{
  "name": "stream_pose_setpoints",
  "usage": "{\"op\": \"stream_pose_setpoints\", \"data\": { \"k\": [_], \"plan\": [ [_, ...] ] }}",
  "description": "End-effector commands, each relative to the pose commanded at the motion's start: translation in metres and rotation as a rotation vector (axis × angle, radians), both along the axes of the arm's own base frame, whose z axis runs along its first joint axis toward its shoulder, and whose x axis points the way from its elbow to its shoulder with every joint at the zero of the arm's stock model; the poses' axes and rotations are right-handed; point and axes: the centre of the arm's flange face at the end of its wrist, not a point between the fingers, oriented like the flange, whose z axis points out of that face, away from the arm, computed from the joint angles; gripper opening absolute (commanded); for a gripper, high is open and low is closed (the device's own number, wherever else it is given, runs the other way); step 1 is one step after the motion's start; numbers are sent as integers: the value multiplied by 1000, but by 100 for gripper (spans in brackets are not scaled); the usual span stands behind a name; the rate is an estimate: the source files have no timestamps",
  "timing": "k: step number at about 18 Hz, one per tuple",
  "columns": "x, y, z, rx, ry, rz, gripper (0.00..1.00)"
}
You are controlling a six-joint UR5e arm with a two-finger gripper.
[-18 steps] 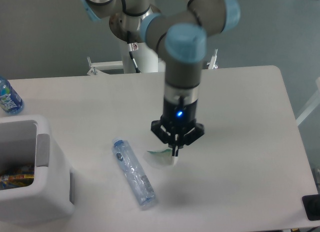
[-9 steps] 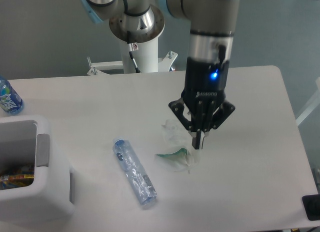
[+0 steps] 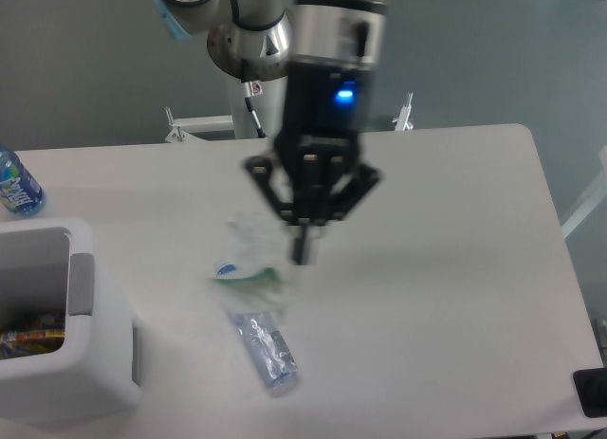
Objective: Place the trash in the trash can
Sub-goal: 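Open the gripper over the bin to drop the wrapper, then move the gripper back over the clear water bottle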
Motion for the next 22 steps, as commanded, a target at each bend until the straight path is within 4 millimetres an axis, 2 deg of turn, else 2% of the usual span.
{"op": "stream_pose_setpoints", "data": {
  "k": [3,7,9,12,15,16,18,20,22],
  "plan": [
    [33,22,-17,-12,-34,-75,4],
    [77,40,-22,-14,-81,-131,4],
    [83,42,-23,-9,-99,-145,4],
    [109,58,-37,-30,-112,-193,8],
    [122,73,-56,-51,-124,-225,8],
    [125,78,-59,-43,-115,-235,15],
    [125,81,-58,-9,-87,-243,50],
    [124,82,-58,-3,-75,-249,67],
    [123,82,-56,2,-58,-260,88]
  ]
}}
